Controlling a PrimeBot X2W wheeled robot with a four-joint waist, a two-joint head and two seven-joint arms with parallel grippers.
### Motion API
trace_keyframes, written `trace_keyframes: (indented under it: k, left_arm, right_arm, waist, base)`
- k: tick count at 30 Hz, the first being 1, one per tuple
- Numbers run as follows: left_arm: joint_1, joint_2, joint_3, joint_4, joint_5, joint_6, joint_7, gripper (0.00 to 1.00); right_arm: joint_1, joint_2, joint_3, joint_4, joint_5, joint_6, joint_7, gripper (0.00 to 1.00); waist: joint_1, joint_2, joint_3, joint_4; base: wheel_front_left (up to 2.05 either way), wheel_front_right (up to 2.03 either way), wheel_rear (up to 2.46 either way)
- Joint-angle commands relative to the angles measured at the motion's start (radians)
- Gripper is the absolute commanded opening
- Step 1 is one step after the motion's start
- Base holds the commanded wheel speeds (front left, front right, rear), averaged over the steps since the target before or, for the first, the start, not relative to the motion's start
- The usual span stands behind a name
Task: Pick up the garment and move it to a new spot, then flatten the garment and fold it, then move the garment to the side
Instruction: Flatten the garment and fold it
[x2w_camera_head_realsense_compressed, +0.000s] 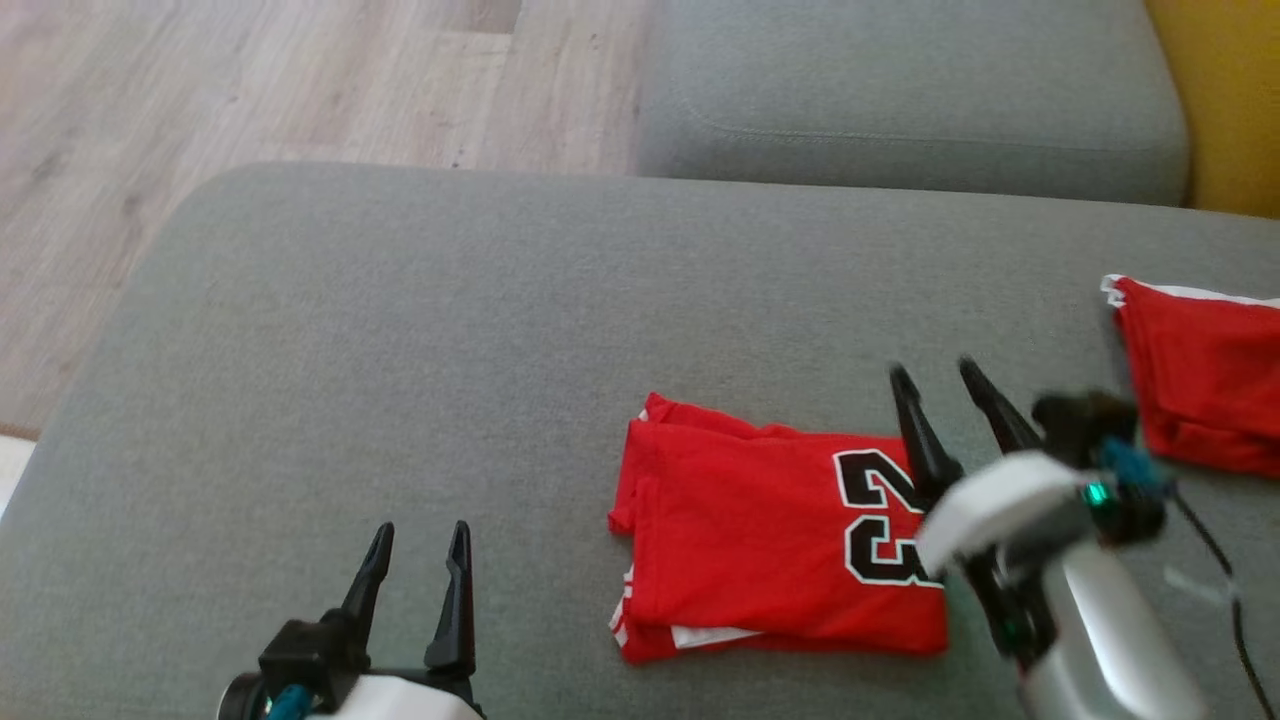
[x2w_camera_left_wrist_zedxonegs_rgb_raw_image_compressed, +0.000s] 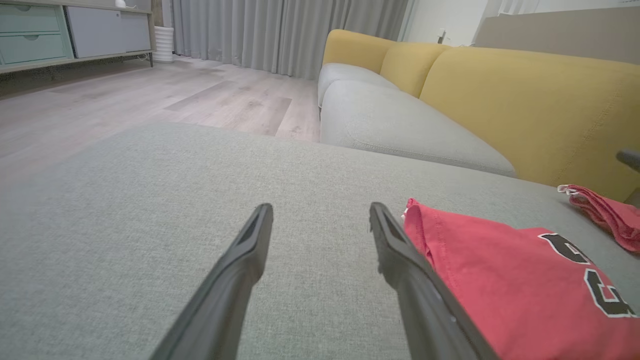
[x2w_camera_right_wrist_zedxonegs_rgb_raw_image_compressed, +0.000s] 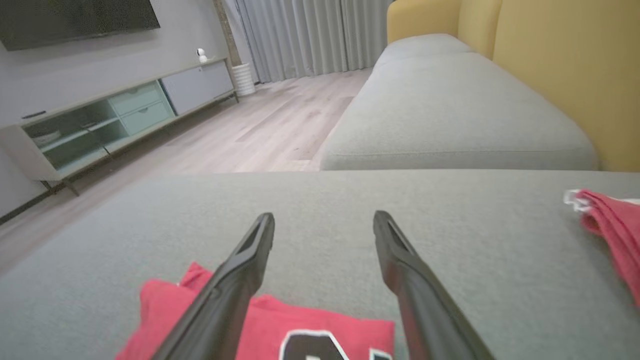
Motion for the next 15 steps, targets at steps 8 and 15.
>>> trace_keyframes:
  k: [8, 15]
  left_arm:
    - [-0.021, -0.004, 0.055, -0.013, 0.002, -0.005, -0.012, 1.00]
    - [0.017, -0.009, 0.087, -0.007, 0.004, -0.016, -0.013, 1.00]
  right_arm:
    - [0.156, 0.011, -0.065, -0.161, -0.112, 0.003, -0.029, 1.00]
    - [0.276, 0.012, -0.081, -0.222, -0.080, 0.003, -0.085, 1.00]
  waist:
    - [0.0000, 0.0000, -0.025, -0.037]
    - [0.0000, 0.0000, -0.044, -0.056]
  base:
    - [0.00, 0.00, 0.00]
    - [0.00, 0.00, 0.00]
